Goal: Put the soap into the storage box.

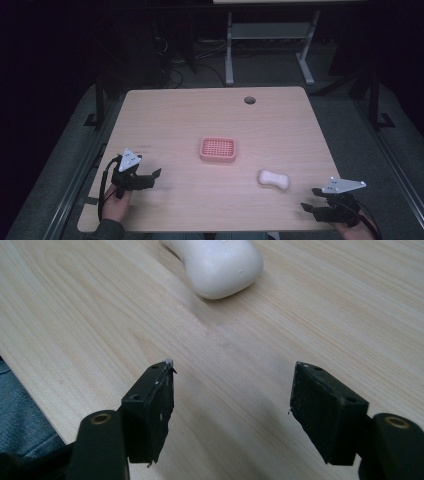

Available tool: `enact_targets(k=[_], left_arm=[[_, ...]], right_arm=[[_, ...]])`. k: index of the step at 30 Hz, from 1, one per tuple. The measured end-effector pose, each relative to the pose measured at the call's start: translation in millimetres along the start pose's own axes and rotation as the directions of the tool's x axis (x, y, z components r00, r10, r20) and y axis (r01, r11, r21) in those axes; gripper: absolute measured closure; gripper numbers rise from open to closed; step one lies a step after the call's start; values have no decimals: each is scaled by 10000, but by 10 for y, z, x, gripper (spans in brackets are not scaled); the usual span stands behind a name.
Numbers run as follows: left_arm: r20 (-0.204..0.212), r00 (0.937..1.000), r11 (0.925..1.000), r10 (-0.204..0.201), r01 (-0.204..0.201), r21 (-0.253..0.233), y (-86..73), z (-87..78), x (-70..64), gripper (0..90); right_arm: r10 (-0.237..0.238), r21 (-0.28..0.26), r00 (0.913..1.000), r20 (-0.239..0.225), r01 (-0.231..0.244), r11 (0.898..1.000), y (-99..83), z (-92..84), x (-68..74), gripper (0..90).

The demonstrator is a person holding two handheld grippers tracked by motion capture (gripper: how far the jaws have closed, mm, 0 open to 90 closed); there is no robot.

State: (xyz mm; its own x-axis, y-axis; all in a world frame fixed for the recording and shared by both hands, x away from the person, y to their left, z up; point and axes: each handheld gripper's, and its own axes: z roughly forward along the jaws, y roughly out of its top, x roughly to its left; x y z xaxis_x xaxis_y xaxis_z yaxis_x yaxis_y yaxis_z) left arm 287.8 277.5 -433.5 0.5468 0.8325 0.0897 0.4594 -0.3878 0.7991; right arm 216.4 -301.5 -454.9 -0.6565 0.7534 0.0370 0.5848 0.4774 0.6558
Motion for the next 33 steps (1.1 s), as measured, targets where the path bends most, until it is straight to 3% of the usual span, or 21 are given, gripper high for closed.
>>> enact_targets(k=[9,17,23,33], left_arm=[[-11,10000,10000,21,-21,-18,4,-3,-4,147],[-56,10000,10000,-36,35,-74,1,-10,5,147],[-70,10000,9999,-45,44,-131,-2,-10,9,147],[-77,10000,10000,1,-2,-93,1,-12,12,147]], right_arm=[[-152,44,9999,-3,152,9999,27,19,26,324],[-447,422,9990,-91,450,9981,109,70,40,311],[-573,667,9980,-270,590,9960,247,85,37,297],[-1151,1053,9912,-654,1216,9870,542,171,68,288]])
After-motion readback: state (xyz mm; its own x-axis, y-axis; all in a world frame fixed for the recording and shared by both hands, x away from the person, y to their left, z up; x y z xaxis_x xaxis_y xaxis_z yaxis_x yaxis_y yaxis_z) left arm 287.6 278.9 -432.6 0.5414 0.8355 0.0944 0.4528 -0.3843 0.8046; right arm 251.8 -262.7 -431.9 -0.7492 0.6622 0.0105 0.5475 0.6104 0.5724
